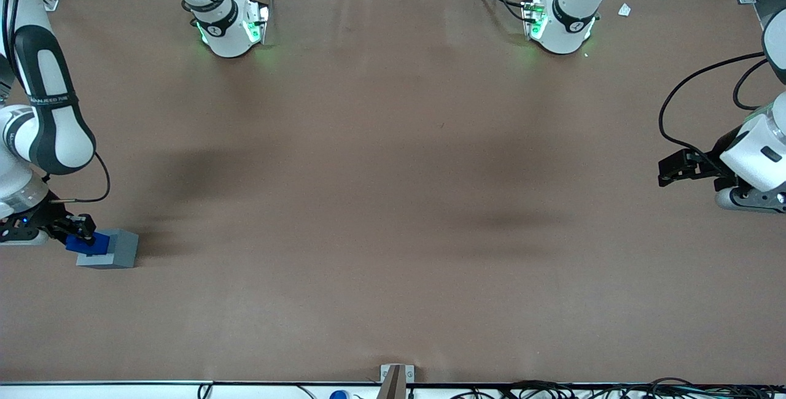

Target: Insert blue part into gray base with right arm

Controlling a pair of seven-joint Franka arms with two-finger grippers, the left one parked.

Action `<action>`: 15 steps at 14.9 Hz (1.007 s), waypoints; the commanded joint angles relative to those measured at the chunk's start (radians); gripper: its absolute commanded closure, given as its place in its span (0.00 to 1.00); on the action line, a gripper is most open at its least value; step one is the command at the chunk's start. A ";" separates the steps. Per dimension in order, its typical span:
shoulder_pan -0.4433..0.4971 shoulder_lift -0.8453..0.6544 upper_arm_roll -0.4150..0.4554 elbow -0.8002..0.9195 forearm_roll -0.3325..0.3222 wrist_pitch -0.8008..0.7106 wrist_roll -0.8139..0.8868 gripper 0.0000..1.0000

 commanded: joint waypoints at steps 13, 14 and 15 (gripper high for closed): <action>-0.019 0.026 0.017 0.006 0.029 0.019 -0.046 1.00; -0.019 0.027 0.017 0.008 0.029 0.018 -0.046 1.00; -0.019 0.033 0.017 0.011 0.029 0.018 -0.046 1.00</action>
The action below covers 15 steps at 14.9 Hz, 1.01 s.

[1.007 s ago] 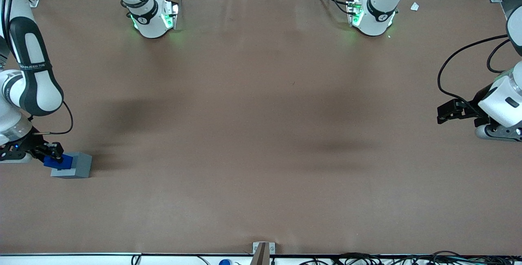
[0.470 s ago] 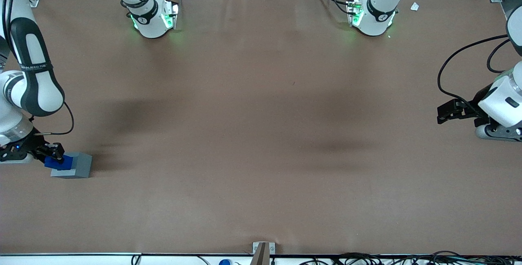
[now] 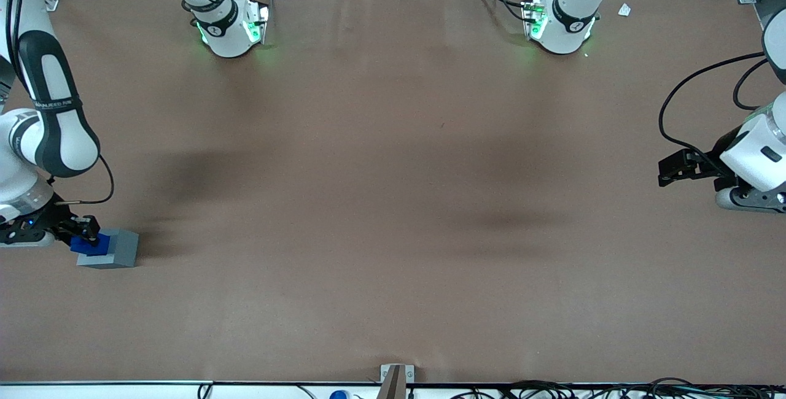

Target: Insert blue part into gray base with right arm

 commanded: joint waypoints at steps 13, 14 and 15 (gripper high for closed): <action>-0.022 0.013 0.010 0.220 0.022 -0.411 -0.030 0.00; -0.026 -0.019 0.009 0.223 0.022 -0.456 -0.030 0.00; -0.026 -0.043 0.009 0.226 0.024 -0.466 -0.027 0.00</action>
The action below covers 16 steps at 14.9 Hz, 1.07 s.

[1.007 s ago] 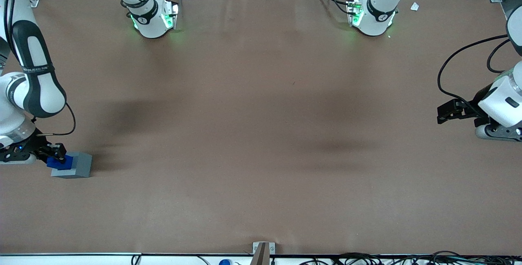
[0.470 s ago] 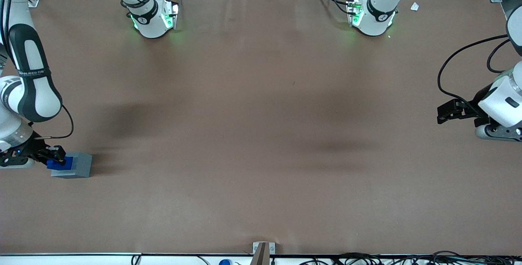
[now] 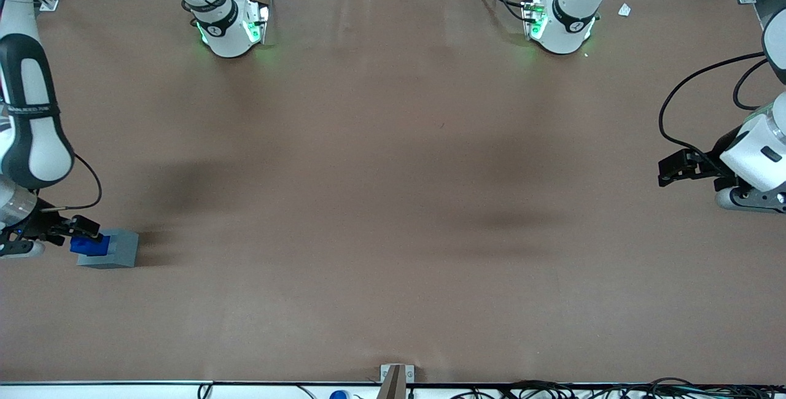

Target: Insert blue part into gray base with right arm

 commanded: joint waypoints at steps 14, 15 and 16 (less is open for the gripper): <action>0.232 -0.496 0.016 -0.004 -0.203 -0.610 0.470 0.00; 0.246 -0.516 0.016 -0.002 -0.204 -0.636 0.476 0.00; 0.261 -0.545 0.018 -0.016 -0.209 -0.652 0.478 0.00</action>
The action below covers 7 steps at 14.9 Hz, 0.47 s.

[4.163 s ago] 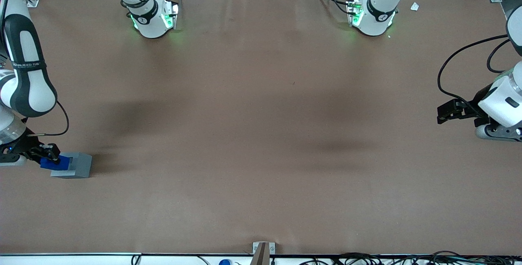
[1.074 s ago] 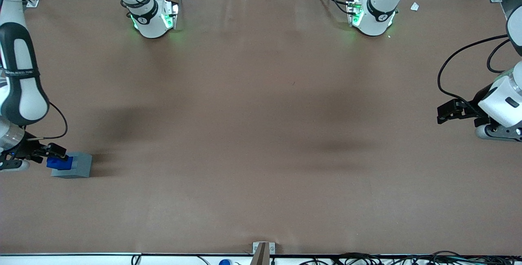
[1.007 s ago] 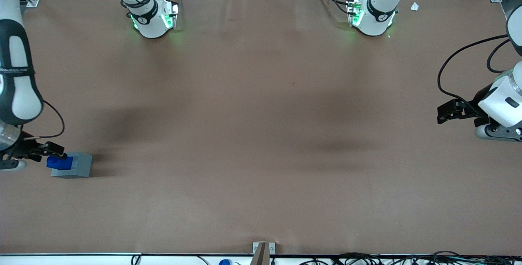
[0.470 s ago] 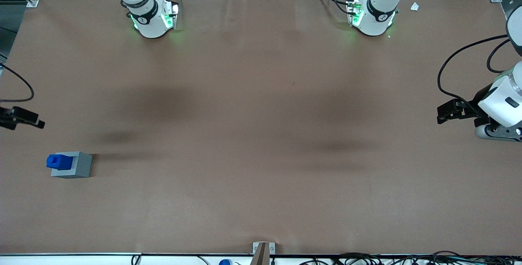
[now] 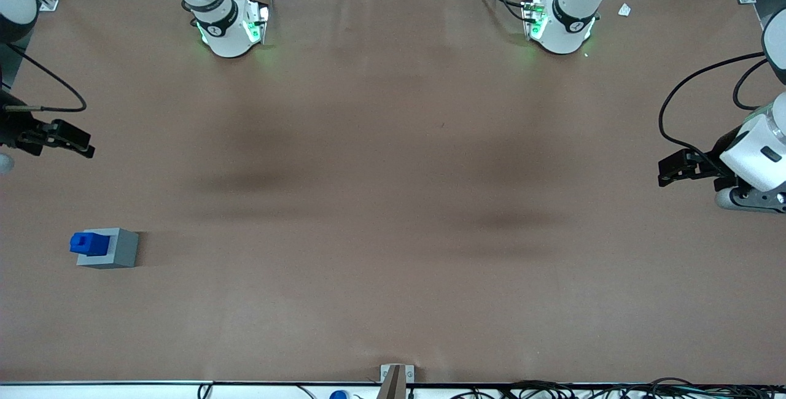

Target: Insert blue part into gray base with right arm

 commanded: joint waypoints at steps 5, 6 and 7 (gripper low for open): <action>0.078 -0.071 -0.003 -0.010 -0.040 -0.033 0.078 0.00; 0.078 -0.068 -0.006 0.010 -0.040 -0.034 0.072 0.00; 0.082 -0.068 -0.005 0.019 -0.040 -0.047 0.077 0.00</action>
